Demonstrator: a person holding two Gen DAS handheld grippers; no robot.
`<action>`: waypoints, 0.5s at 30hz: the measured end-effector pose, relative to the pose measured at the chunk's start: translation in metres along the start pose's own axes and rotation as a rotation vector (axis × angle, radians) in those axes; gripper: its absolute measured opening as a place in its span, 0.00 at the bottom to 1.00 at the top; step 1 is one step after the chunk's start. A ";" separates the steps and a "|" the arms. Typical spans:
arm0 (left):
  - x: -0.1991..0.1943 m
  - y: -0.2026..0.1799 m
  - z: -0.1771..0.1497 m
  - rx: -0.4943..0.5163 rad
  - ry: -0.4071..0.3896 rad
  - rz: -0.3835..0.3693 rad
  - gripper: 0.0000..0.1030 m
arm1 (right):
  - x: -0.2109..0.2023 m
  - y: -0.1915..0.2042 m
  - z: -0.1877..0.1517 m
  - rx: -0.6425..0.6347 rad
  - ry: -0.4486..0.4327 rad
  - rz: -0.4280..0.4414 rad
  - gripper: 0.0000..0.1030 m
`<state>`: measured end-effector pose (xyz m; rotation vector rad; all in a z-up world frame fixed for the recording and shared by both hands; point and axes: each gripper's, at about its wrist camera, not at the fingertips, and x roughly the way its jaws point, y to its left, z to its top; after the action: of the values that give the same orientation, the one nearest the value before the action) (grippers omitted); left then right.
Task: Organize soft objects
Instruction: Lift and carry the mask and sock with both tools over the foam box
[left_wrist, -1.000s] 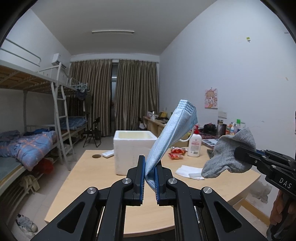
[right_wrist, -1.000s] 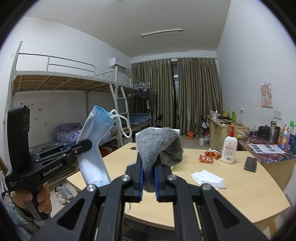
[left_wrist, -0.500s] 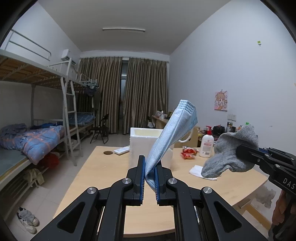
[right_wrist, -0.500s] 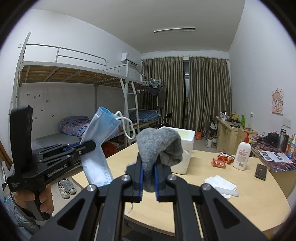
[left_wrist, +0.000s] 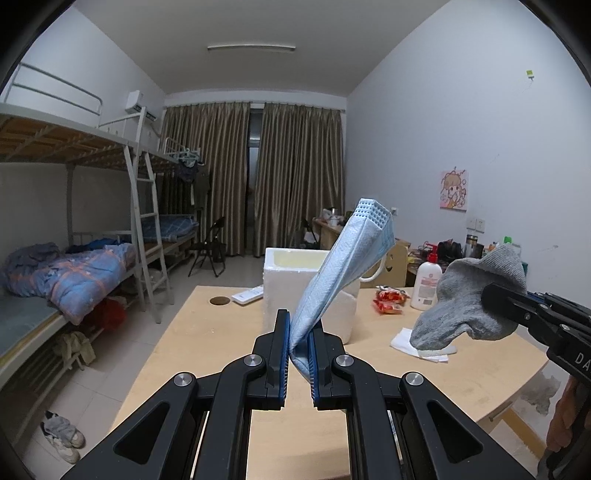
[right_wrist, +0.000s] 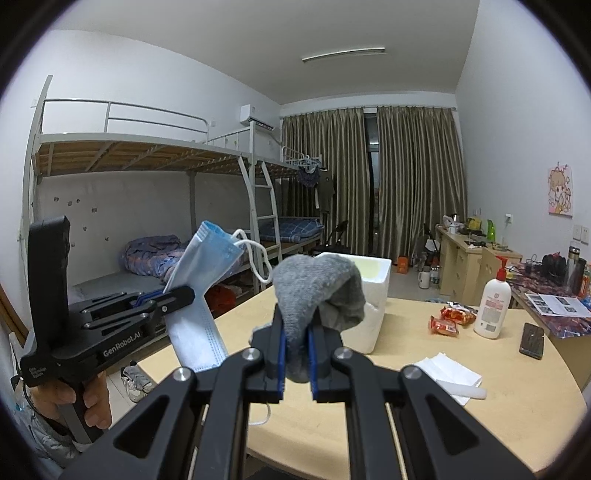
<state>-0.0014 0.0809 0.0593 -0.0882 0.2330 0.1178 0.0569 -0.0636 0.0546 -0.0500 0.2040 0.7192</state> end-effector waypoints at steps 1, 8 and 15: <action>0.003 -0.001 0.002 -0.002 0.003 0.002 0.09 | 0.002 0.000 0.001 0.000 0.002 0.001 0.12; 0.024 -0.009 0.012 0.010 0.022 0.014 0.09 | 0.010 -0.012 0.007 0.018 0.010 0.008 0.12; 0.046 -0.010 0.021 0.014 0.046 0.030 0.09 | 0.022 -0.024 0.014 0.035 0.022 0.011 0.12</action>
<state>0.0494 0.0784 0.0693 -0.0736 0.2814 0.1440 0.0911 -0.0656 0.0629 -0.0233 0.2383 0.7262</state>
